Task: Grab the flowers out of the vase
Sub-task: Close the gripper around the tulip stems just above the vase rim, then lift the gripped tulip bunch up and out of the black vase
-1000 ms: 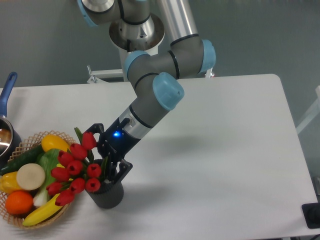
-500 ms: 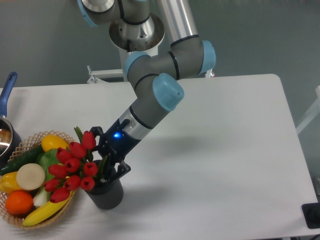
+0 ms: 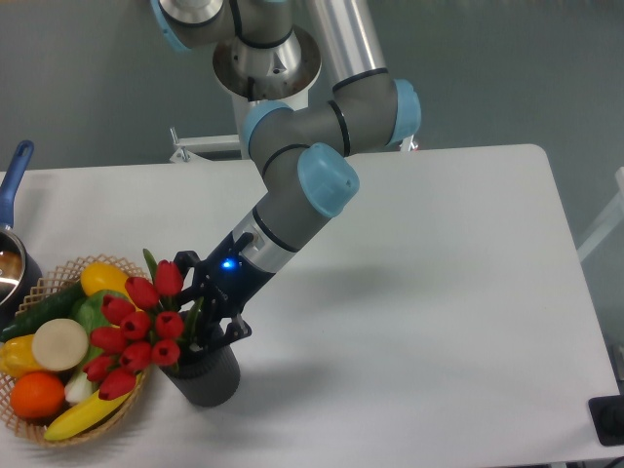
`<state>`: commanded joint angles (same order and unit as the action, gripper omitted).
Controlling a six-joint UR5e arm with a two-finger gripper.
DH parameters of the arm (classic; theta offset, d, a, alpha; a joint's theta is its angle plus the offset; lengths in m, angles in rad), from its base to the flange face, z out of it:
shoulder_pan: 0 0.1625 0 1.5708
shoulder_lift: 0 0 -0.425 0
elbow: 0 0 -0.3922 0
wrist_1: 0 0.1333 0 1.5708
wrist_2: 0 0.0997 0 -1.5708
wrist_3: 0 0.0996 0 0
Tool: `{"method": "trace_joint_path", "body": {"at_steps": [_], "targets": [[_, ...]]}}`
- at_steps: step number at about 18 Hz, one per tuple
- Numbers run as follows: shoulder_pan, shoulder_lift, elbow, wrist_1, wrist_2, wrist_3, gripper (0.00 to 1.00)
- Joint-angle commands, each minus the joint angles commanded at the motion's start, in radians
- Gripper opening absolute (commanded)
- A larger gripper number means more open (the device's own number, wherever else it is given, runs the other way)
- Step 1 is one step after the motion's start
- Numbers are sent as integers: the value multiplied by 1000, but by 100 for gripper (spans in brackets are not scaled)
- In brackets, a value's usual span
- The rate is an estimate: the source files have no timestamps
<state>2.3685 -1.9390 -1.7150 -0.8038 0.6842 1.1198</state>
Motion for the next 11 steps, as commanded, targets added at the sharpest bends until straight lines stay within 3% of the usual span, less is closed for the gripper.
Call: {"method": "trace_joint_path", "body": {"at_steps": [11], "targets": [[26, 43, -14, 0, -37, -23, 51]]}}
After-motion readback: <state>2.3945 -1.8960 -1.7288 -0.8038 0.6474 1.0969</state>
